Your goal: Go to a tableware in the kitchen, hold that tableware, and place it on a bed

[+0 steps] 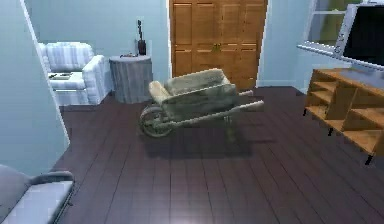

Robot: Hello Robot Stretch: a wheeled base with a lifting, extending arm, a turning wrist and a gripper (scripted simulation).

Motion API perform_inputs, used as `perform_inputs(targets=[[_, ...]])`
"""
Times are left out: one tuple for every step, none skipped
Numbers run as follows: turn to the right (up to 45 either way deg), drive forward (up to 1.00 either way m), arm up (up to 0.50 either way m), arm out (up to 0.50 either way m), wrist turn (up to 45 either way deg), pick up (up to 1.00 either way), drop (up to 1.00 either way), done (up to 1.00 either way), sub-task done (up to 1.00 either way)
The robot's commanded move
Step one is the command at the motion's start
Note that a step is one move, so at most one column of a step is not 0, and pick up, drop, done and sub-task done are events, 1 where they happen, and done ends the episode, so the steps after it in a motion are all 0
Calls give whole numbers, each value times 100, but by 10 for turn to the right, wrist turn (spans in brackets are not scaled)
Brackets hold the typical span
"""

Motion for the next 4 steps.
perform_inputs(targets=[[0, 100, 0, 0, 0, 0, 0, 0, 0], [-60, 0, 0, 0, 0, 0, 0, 0, 0], [-30, 0, 0, 0, 0, 0, 0, 0, 0], [0, 40, 0, 0, 0, 0, 0, 0, 0]])
